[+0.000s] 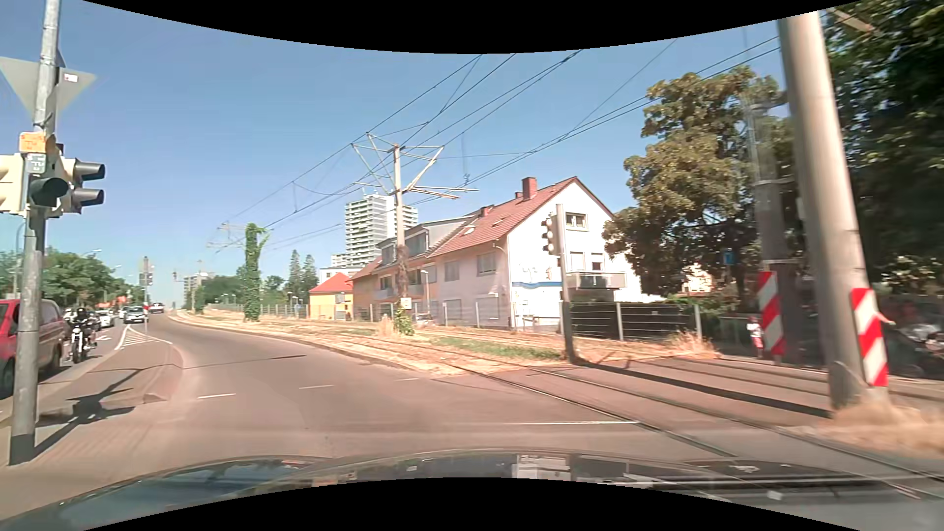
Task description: Follow the waypoints while adhering to traffic rules and regulations
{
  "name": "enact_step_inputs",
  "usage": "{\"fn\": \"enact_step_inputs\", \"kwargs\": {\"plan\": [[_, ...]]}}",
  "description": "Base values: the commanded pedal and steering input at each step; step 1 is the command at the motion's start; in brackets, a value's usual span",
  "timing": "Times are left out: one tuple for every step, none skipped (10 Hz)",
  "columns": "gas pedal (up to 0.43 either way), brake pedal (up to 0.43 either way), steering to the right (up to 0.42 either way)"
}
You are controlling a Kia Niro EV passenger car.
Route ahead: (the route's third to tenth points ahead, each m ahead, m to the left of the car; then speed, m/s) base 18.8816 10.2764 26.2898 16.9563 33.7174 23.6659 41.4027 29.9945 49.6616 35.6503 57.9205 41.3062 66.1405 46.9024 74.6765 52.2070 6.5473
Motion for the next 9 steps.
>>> {"fn": "enact_step_inputs", "kwargs": {"plan": [[0.209, 0.0, -0.363], [0.22, 0.0, -0.353], [0.22, 0.0, -0.343], [0.22, 0.0, -0.33], [0.22, 0.0, -0.311], [0.228, 0.0, -0.289], [0.228, 0.0, -0.268], [0.228, 0.0, -0.238], [0.228, 0.0, -0.208]]}}
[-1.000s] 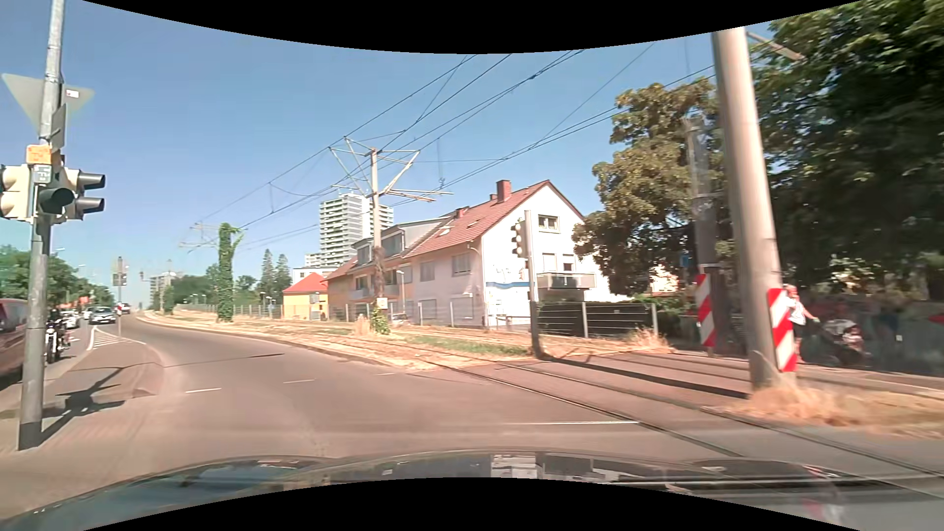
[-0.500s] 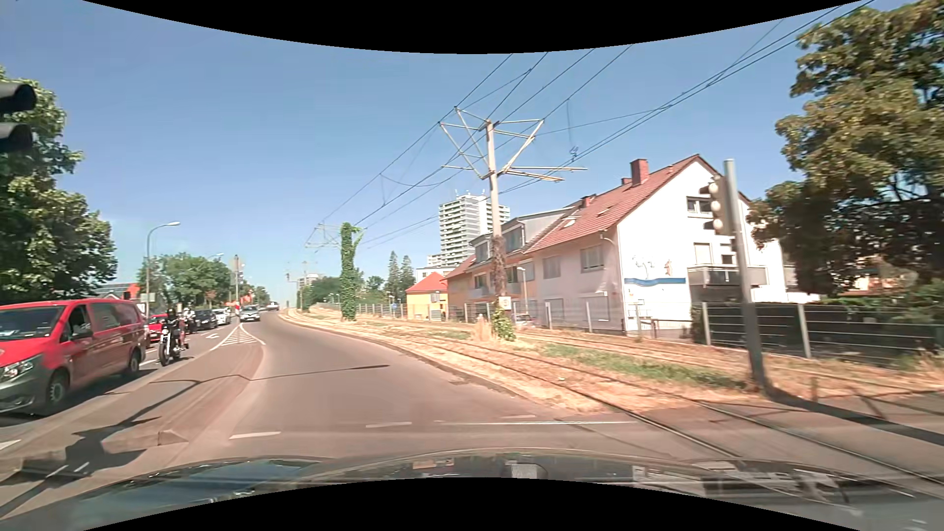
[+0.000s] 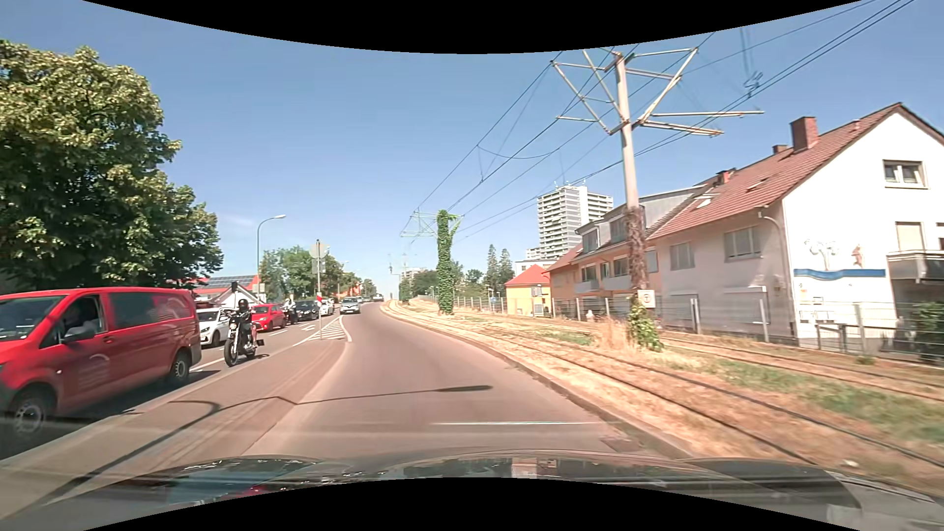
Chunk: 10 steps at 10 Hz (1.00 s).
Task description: Follow the waypoints while adhering to traffic rules and regulations
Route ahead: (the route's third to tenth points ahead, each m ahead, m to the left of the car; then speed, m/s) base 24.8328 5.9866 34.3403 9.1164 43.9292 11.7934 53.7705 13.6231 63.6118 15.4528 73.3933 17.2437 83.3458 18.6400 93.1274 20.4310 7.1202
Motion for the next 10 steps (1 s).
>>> {"fn": "enact_step_inputs", "kwargs": {"plan": [[0.228, 0.0, -0.182], [0.228, 0.0, -0.155], [0.228, 0.0, -0.131], [0.228, 0.0, -0.113], [0.228, 0.0, -0.098], [0.228, 0.0, -0.086], [0.228, 0.0, -0.075], [0.24, 0.0, -0.067], [0.26, 0.0, -0.059], [0.268, 0.0, -0.053]]}}
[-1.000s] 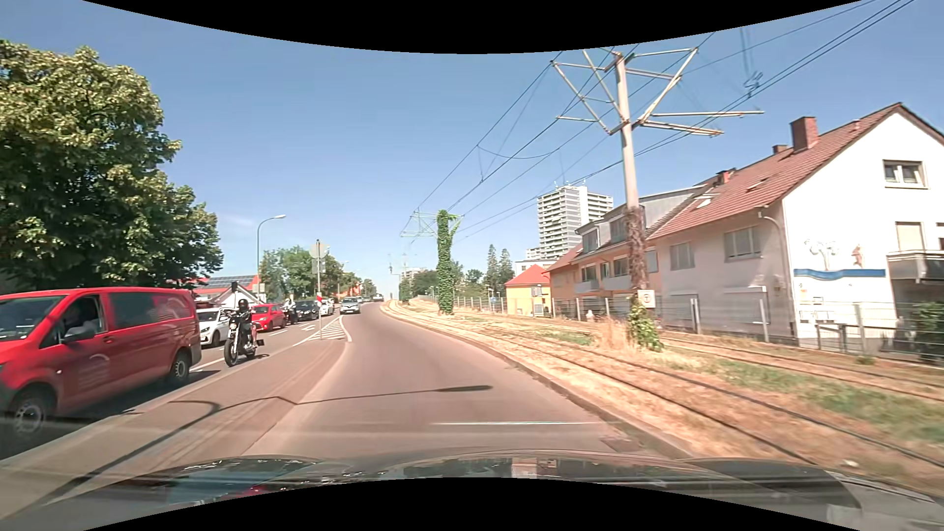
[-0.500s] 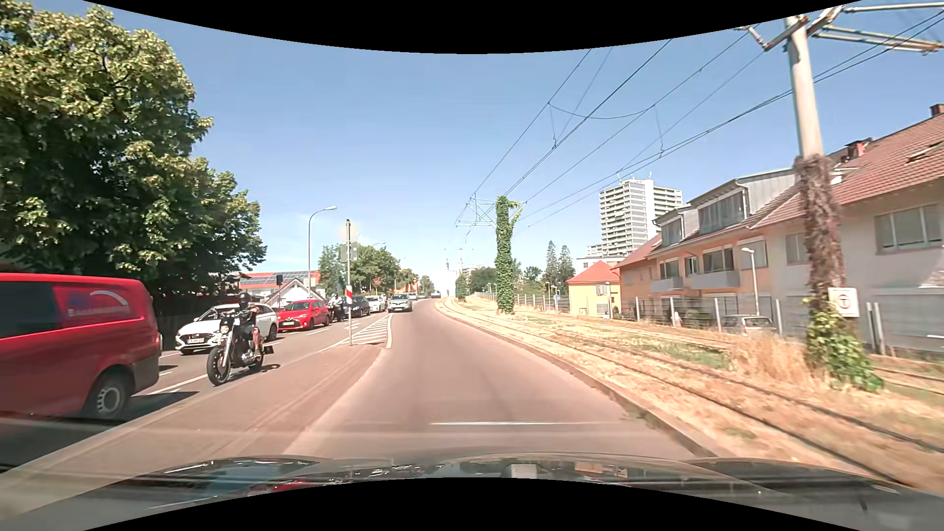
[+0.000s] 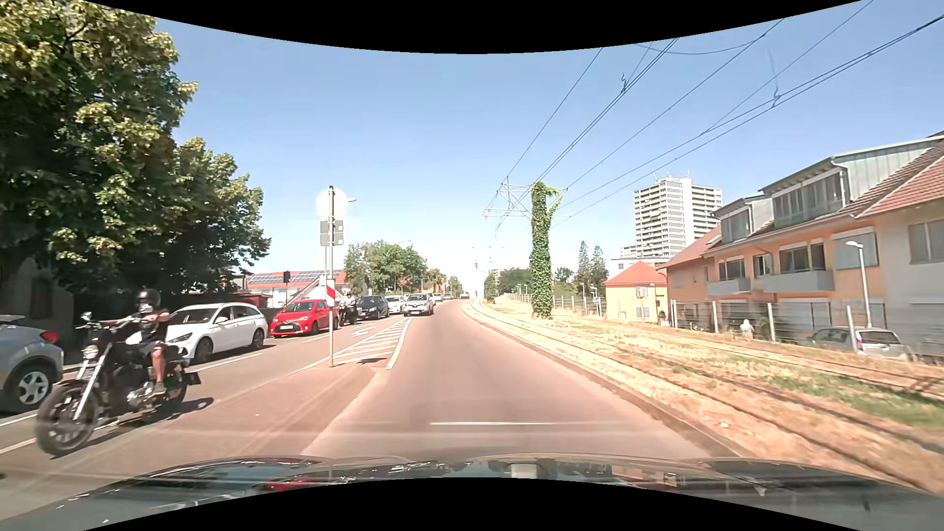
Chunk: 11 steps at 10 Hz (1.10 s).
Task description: Follow the waypoints while adhering to traffic rules and regulations
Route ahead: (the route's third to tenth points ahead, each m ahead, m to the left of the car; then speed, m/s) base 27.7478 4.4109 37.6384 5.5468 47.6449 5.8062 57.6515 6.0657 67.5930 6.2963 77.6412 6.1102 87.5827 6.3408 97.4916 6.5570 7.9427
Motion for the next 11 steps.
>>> {"fn": "enact_step_inputs", "kwargs": {"plan": [[0.28, 0.0, -0.049], [0.28, 0.0, -0.046], [0.28, 0.0, -0.045], [0.28, 0.0, -0.044], [0.28, 0.0, -0.043], [0.28, 0.0, -0.042], [0.28, 0.0, -0.041], [0.28, 0.0, -0.038], [0.28, 0.0, -0.037], [0.28, 0.0, -0.036], [0.28, 0.0, -0.035]]}}
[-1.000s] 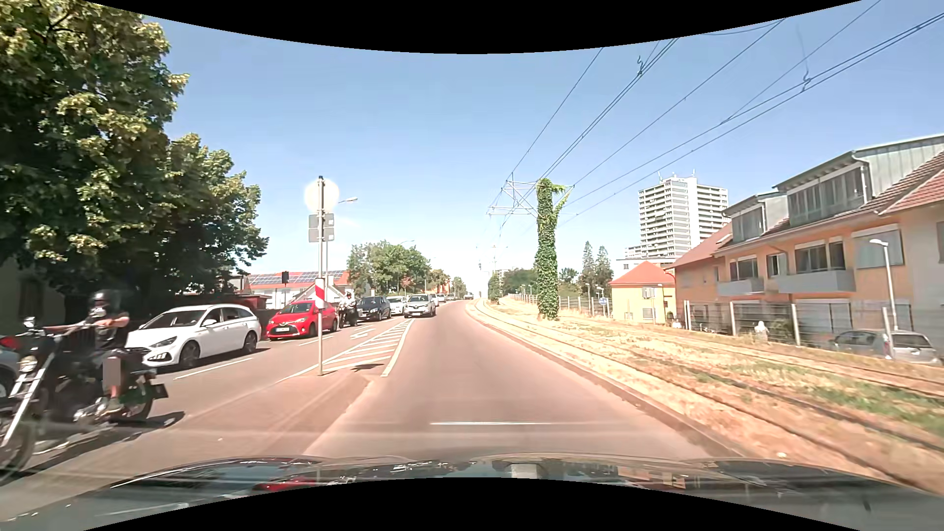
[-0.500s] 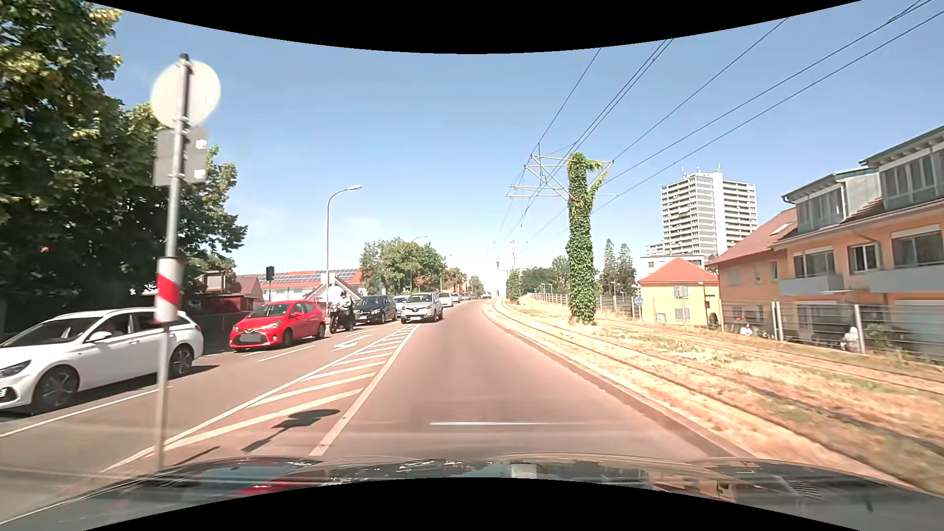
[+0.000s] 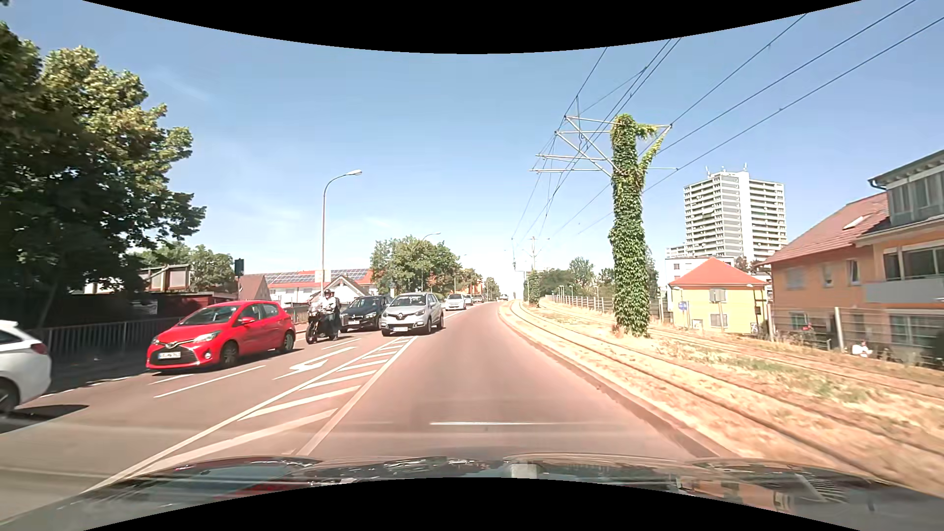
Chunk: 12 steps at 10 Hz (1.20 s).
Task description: Follow the waypoints while adhering to traffic rules and regulations
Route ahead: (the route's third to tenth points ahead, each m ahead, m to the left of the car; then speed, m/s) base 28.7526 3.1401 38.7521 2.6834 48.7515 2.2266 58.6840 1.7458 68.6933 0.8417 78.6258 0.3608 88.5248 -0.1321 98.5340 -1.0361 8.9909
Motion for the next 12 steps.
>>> {"fn": "enact_step_inputs", "kwargs": {"plan": [[0.28, 0.0, -0.033], [0.28, 0.0, -0.03], [0.28, 0.0, -0.029], [0.28, 0.0, -0.026], [0.28, 0.0, -0.022], [0.28, 0.0, -0.02], [0.268, 0.0, -0.018], [0.26, 0.0, -0.014], [0.248, 0.0, -0.01], [0.248, 0.0, -0.003], [0.248, 0.0, 0.003], [0.248, 0.0, 0.003]]}}
